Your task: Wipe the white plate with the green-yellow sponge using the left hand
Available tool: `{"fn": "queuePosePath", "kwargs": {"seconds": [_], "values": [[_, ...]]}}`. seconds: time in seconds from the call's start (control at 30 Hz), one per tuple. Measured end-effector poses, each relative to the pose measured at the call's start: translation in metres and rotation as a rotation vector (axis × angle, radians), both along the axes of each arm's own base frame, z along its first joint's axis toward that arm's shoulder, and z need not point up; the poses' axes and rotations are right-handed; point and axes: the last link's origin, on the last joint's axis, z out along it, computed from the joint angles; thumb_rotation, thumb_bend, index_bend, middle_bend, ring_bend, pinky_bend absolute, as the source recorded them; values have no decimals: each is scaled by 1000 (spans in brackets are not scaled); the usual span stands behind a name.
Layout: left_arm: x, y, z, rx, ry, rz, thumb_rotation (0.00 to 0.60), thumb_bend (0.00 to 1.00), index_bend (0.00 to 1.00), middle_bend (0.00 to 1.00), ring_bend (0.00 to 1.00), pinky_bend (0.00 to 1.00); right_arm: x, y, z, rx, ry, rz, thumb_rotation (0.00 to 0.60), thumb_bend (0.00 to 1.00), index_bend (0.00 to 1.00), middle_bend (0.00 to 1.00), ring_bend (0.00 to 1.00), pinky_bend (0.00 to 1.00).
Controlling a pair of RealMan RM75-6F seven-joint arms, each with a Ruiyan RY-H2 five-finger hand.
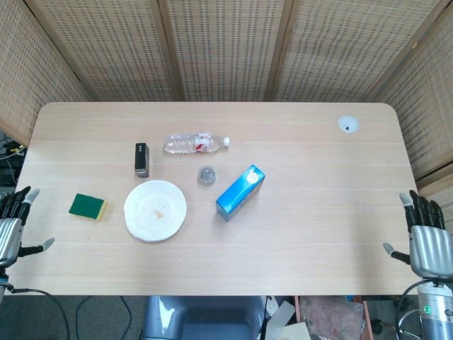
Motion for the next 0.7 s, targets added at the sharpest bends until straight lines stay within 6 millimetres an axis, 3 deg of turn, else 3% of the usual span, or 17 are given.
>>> {"fn": "queuePosePath", "kwargs": {"seconds": [0.27,0.5,0.7], "values": [[-6,11,-5,-21,27,-8,600,0,0,0,0,0,-4,1,-1,3,6,-15,600,0,0,0,0,0],[-27,51,-14,-101,95,-7,600,0,0,0,0,11,-2,-1,-5,14,10,-15,600,0,0,0,0,0],[-55,91,-23,-183,167,2,600,0,39,24,17,131,-5,-5,-6,15,6,-39,600,0,0,0,0,0]]}}
